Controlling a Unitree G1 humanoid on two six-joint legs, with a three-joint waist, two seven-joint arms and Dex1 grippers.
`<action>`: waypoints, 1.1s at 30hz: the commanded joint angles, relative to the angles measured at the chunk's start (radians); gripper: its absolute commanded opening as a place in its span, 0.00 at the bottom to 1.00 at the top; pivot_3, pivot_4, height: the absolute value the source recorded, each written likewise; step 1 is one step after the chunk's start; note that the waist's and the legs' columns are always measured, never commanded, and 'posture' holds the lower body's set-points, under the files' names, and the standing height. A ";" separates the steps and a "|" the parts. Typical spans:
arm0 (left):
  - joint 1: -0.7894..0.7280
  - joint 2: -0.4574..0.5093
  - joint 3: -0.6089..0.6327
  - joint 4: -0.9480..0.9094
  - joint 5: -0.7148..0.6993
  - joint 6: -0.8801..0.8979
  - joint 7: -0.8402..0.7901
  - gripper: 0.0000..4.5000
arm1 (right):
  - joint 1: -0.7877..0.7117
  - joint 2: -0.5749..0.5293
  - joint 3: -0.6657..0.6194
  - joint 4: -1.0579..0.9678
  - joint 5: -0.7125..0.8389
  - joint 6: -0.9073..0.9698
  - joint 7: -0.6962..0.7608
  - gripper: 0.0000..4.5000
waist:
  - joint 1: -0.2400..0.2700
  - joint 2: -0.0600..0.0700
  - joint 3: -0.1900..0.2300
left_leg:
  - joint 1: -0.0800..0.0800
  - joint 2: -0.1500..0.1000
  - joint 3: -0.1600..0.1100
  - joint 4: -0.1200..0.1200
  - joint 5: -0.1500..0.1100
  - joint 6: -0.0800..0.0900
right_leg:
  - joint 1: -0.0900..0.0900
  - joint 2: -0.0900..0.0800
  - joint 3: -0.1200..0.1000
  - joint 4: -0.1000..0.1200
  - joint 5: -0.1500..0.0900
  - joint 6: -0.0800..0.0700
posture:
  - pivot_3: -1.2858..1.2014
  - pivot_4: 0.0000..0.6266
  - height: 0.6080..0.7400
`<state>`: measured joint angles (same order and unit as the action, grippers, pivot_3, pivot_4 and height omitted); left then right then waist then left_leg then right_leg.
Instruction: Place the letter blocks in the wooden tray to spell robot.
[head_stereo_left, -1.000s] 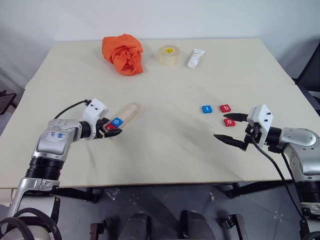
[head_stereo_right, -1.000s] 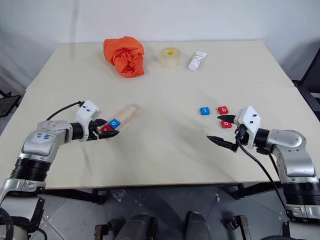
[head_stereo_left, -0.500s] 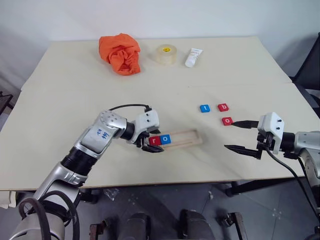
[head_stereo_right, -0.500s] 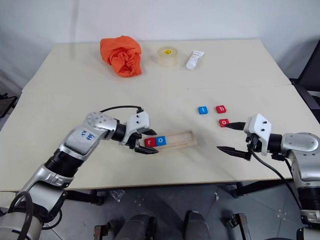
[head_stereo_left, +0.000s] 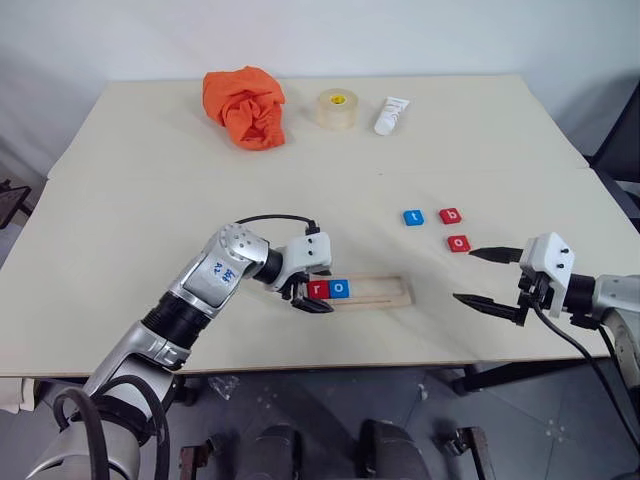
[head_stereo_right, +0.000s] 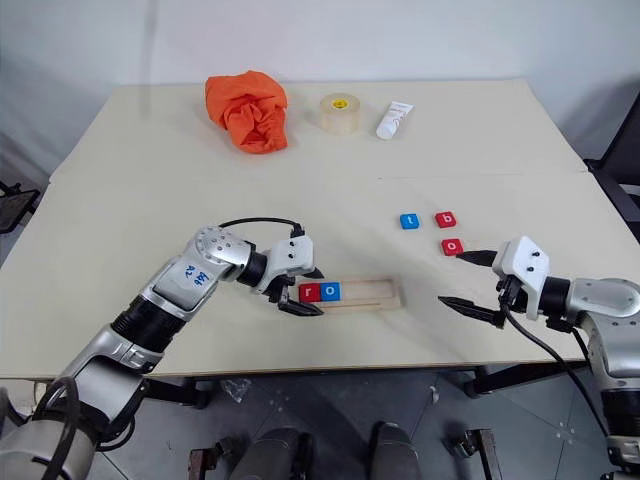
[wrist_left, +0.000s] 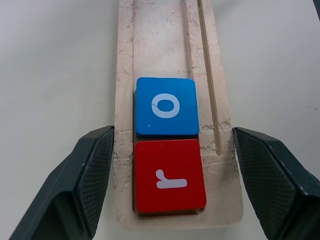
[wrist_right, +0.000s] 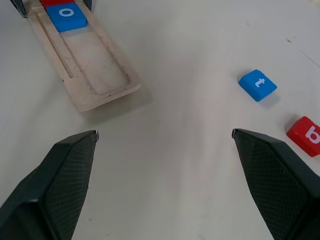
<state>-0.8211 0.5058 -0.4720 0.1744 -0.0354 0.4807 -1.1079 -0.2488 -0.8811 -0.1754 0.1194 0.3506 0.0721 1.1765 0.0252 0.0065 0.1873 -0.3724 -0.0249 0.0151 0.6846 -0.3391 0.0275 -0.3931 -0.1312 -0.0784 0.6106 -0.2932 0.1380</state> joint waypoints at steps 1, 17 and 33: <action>-0.012 -0.006 0.018 -0.008 0.011 -0.028 -0.003 0.98 | 0.002 -0.010 -0.043 -0.036 0.023 0.000 -0.009 1.00 | 0.001 0.000 0.000 | 0.000 0.000 0.000 0.000 0.000 0.000 | 0.000 0.000 0.000 0.000 0.000 0.000 | 0.52 0.24 1.00; 0.239 0.008 0.507 -0.009 -0.374 -0.390 -0.153 0.99 | 0.040 0.093 -0.186 -0.132 0.079 0.279 -0.370 1.00 | -0.001 0.001 0.000 | 0.000 0.001 -0.001 0.000 0.000 0.000 | 0.000 -0.001 -0.001 0.001 0.000 0.000 | 0.52 0.24 1.00; 0.289 -0.016 0.538 0.308 -0.392 -0.716 -0.383 0.99 | 0.112 0.193 -0.202 -0.345 0.116 0.429 -0.549 1.00 | -0.001 0.001 0.000 | 0.001 0.000 0.000 0.000 0.000 0.001 | 0.000 -0.001 0.000 0.002 0.000 0.001 | 0.52 0.24 1.00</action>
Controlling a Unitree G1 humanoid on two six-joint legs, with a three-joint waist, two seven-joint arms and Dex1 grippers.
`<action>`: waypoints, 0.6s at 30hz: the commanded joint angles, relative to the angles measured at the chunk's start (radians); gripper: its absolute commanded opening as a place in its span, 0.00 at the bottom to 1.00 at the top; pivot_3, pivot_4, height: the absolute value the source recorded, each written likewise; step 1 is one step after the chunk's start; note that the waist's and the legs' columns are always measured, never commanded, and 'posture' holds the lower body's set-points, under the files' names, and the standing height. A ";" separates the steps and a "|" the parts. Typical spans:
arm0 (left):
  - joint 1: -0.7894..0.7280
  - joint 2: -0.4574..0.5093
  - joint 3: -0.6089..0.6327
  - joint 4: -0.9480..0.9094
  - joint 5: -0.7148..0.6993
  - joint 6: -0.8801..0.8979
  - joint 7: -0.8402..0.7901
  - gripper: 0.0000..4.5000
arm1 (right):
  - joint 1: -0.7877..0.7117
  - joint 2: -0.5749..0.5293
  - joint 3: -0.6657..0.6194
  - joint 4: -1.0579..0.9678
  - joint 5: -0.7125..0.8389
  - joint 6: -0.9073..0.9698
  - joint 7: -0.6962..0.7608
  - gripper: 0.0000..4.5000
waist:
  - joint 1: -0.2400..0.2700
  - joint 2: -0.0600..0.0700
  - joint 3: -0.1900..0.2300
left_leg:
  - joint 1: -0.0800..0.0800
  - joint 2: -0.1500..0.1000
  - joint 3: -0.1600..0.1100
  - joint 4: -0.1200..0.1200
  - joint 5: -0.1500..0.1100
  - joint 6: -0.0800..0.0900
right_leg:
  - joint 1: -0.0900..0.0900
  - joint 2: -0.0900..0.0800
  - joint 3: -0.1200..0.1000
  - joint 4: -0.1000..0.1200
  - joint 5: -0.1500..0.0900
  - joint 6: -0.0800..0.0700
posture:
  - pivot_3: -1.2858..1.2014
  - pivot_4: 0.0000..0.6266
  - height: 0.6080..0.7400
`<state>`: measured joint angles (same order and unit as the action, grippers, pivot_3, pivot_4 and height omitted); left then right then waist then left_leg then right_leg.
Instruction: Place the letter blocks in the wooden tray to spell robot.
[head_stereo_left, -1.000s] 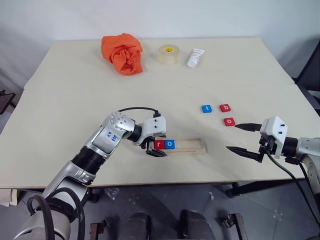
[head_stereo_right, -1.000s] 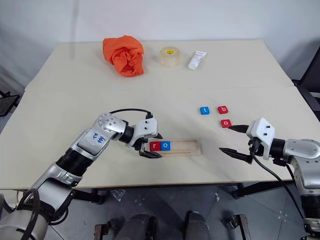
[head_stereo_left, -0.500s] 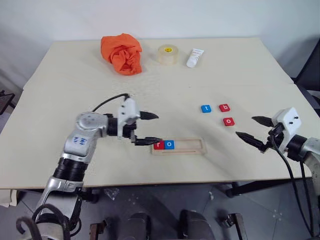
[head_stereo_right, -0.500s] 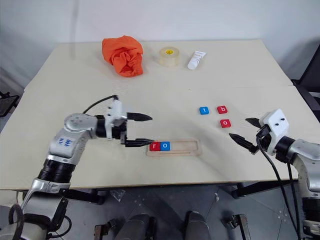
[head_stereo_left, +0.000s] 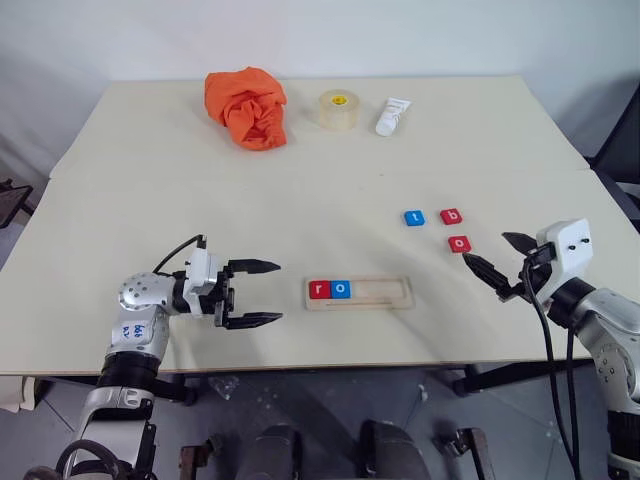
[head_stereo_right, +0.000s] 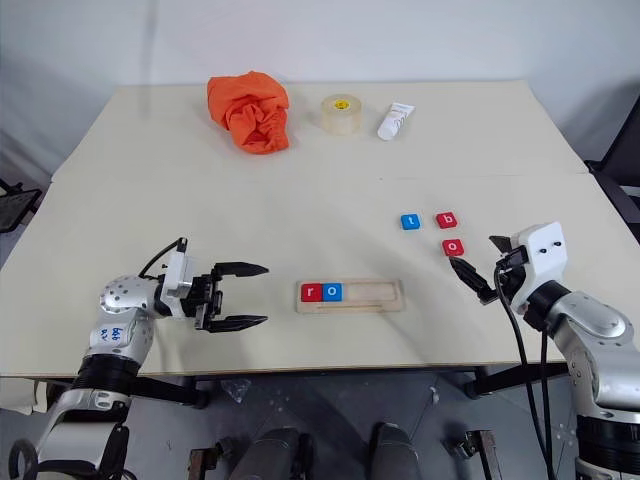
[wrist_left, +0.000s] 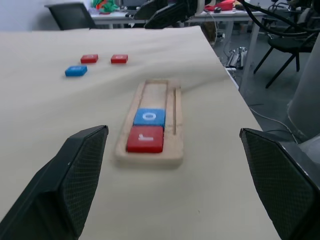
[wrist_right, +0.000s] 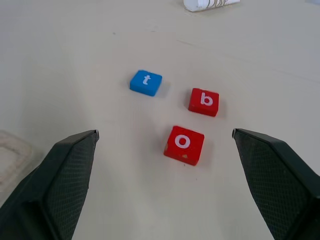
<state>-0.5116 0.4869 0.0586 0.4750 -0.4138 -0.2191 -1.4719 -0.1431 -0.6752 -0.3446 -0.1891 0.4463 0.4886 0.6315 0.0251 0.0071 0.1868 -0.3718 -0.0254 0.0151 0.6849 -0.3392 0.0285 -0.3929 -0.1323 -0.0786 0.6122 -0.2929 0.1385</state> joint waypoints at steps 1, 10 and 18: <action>-0.027 0.003 0.009 0.013 -0.014 -0.018 -0.022 0.99 | 0.005 -0.015 -0.032 -0.034 0.018 0.013 -0.004 1.00 | -0.002 0.000 0.000 | 0.000 0.000 0.000 0.000 0.000 0.000 | 0.000 0.000 0.000 0.000 0.000 0.000 | 0.52 0.24 1.00; -0.034 0.006 0.014 0.010 -0.019 -0.016 -0.037 0.99 | -0.050 -0.033 -0.022 -0.002 0.006 0.074 -0.032 1.00 | -0.003 0.000 0.000 | 0.000 0.000 0.000 0.000 0.000 0.000 | 0.000 0.001 0.000 0.000 0.000 0.000 | 0.52 0.24 1.00; 0.000 -0.003 0.012 -0.071 -0.028 0.018 0.011 0.99 | -0.410 -0.010 0.120 0.303 -0.094 0.175 -0.126 1.00 | -0.018 0.000 0.000 | 0.000 0.001 0.001 0.000 0.000 0.001 | -0.001 0.000 0.001 0.001 0.000 0.000 | 0.52 0.24 1.00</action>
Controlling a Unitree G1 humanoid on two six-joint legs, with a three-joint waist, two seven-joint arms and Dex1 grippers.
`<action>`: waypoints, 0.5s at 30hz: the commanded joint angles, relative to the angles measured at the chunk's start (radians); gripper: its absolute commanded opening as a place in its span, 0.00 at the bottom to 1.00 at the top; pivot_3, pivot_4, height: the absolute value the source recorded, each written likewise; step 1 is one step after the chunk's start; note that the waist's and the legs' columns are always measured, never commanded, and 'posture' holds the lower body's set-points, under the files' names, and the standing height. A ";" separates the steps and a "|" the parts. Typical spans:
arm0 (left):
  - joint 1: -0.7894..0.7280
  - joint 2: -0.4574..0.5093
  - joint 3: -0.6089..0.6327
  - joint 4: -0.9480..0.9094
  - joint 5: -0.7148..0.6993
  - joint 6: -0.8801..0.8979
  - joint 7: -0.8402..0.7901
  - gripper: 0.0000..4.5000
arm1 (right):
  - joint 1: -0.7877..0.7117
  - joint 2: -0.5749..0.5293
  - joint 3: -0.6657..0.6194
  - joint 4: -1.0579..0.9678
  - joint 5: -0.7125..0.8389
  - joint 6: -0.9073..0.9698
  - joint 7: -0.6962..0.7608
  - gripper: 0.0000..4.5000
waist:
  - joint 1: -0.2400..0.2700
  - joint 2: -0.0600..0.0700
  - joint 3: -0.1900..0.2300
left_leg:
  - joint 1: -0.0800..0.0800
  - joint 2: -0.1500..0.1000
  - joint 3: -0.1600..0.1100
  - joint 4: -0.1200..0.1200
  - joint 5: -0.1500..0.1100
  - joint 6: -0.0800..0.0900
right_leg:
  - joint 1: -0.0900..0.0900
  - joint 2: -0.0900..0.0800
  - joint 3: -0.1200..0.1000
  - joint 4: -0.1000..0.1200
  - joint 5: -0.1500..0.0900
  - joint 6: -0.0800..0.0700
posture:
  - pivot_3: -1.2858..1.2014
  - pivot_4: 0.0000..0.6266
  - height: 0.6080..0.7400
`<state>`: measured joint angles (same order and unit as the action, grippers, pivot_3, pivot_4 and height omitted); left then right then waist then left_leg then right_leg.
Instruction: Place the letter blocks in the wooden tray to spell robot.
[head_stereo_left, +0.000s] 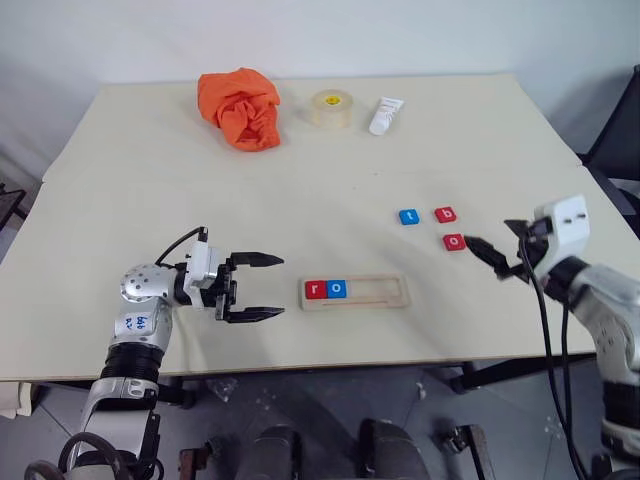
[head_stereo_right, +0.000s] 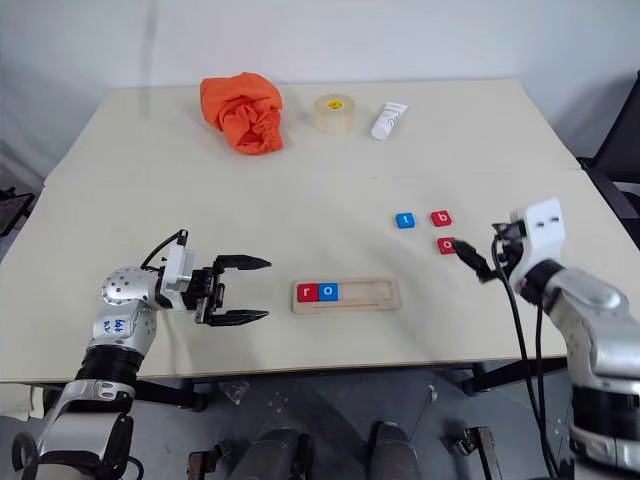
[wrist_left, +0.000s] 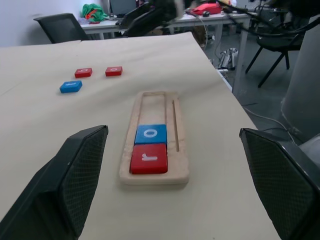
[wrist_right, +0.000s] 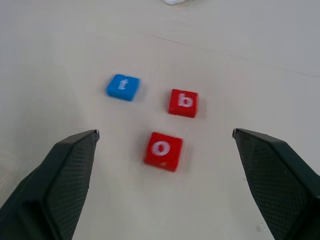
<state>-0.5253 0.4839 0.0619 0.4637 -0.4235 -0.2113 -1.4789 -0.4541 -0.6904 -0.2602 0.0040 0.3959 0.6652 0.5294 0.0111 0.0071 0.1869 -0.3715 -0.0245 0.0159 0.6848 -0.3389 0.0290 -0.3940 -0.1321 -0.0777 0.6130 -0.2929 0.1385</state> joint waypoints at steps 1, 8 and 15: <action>0.022 -0.002 0.008 -0.073 -0.019 0.013 0.024 0.99 | -0.150 0.014 0.056 0.174 -0.063 -0.011 -0.029 1.00 | -0.011 0.000 0.000 | 0.000 0.000 0.000 0.000 0.000 0.000 | 0.000 0.000 0.000 0.000 0.000 0.000 | 0.52 0.24 1.00; 0.104 -0.002 0.014 -0.182 -0.029 0.036 0.083 0.99 | -0.424 0.082 0.168 0.632 -0.195 -0.157 -0.019 1.00 | -0.018 0.000 0.000 | -0.001 0.000 0.000 -0.002 0.000 0.000 | -0.001 -0.001 0.000 0.000 0.000 0.000 | 0.52 0.24 1.00; 0.160 0.007 0.020 -0.256 -0.039 0.059 0.126 0.99 | -0.547 0.134 0.187 0.912 -0.258 -0.306 0.000 1.00 | -0.018 0.000 0.000 | -0.002 0.000 -0.001 -0.002 0.000 0.000 | -0.001 -0.001 -0.001 -0.001 0.000 0.000 | 0.52 0.24 1.00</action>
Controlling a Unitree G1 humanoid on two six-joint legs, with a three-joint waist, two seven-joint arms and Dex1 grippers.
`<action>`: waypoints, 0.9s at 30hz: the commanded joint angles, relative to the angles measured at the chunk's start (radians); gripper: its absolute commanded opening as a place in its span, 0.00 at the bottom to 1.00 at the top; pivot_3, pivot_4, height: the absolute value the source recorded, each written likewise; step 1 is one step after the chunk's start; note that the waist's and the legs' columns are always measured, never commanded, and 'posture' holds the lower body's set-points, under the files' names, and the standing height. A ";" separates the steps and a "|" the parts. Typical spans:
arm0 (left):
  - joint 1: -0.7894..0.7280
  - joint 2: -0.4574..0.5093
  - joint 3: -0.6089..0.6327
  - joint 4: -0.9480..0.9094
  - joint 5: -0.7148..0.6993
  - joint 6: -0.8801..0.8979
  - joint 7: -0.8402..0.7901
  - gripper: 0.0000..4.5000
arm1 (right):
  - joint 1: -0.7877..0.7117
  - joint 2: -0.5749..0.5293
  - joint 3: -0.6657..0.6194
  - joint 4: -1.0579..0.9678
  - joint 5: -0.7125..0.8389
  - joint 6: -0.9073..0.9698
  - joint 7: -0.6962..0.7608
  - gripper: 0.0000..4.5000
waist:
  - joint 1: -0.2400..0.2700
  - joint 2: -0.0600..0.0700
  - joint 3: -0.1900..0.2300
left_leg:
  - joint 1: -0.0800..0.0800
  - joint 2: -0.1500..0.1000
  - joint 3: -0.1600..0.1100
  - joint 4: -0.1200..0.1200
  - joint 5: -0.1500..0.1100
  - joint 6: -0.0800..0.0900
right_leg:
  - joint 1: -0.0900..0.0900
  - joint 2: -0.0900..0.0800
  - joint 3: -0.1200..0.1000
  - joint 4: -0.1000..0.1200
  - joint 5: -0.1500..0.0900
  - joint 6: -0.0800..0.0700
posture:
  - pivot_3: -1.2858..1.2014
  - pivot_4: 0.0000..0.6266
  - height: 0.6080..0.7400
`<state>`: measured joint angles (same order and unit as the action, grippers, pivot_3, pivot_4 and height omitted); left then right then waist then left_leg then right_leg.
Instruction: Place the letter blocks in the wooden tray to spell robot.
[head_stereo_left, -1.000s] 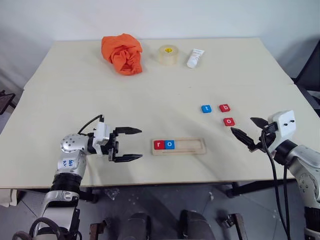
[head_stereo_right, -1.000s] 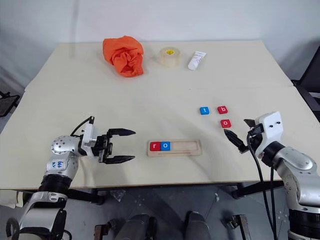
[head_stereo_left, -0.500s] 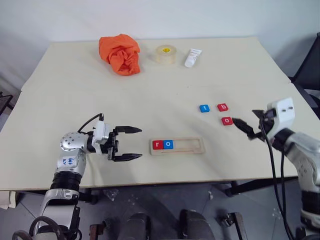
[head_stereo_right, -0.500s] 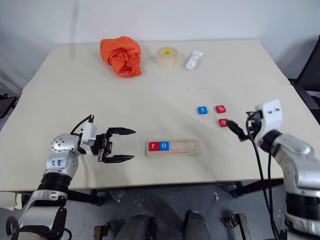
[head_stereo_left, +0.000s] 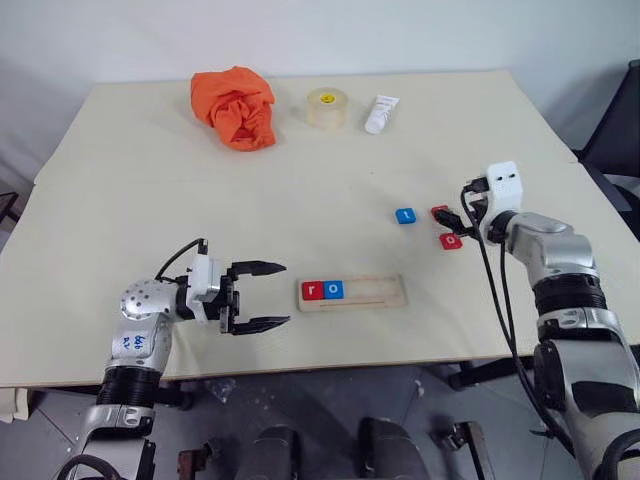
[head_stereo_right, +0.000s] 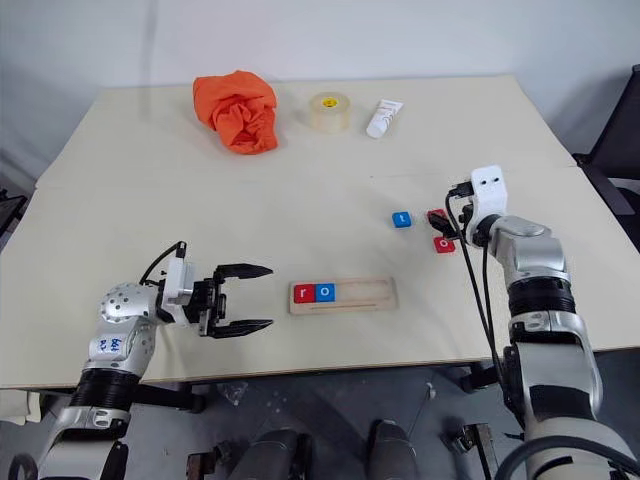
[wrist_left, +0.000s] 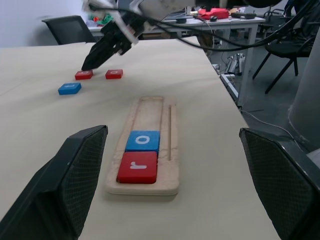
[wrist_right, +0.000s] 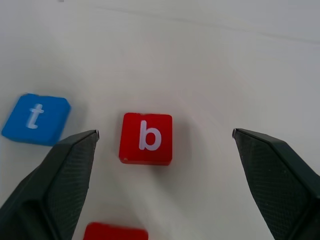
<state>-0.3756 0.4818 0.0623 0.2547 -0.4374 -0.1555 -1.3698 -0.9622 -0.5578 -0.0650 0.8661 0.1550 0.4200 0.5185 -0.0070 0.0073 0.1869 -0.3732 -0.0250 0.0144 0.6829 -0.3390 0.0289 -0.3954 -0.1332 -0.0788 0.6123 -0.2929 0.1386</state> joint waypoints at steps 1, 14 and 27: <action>0.015 0.010 0.021 -0.053 -0.025 0.005 0.023 0.99 | -0.050 0.008 -0.007 0.075 -0.021 -0.073 0.012 1.00 | 0.000 0.000 0.000 | 0.000 0.000 0.000 0.000 0.000 0.000 | 0.000 0.000 0.000 0.000 0.000 0.000 | 0.52 0.24 1.00; 0.025 0.012 0.017 -0.074 -0.027 0.007 0.058 1.00 | -0.092 0.038 -0.021 0.210 -0.059 -0.121 -0.009 0.41 | -0.017 0.000 0.000 | 0.000 0.000 -0.001 0.000 0.000 0.000 | 0.000 0.000 -0.001 0.001 0.000 0.000 | 0.52 0.24 1.00; -0.013 0.020 0.015 0.021 -0.025 -0.010 -0.013 1.00 | 0.117 0.042 -0.093 -0.410 0.021 0.148 -0.073 0.33 | -0.018 0.000 0.000 | -0.001 0.000 -0.002 0.000 0.000 -0.001 | 0.000 0.000 -0.001 0.001 0.000 0.000 | 0.52 0.24 1.00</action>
<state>-0.3748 0.4918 0.0619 0.2719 -0.4440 -0.1499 -1.3705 -0.8611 -0.5096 -0.1350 0.5823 0.1505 0.5072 0.4681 -0.0252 0.0077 0.1868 -0.3739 -0.0248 0.0115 0.6828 -0.3393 0.0282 -0.3959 -0.1335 -0.0806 0.6134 -0.2929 0.1386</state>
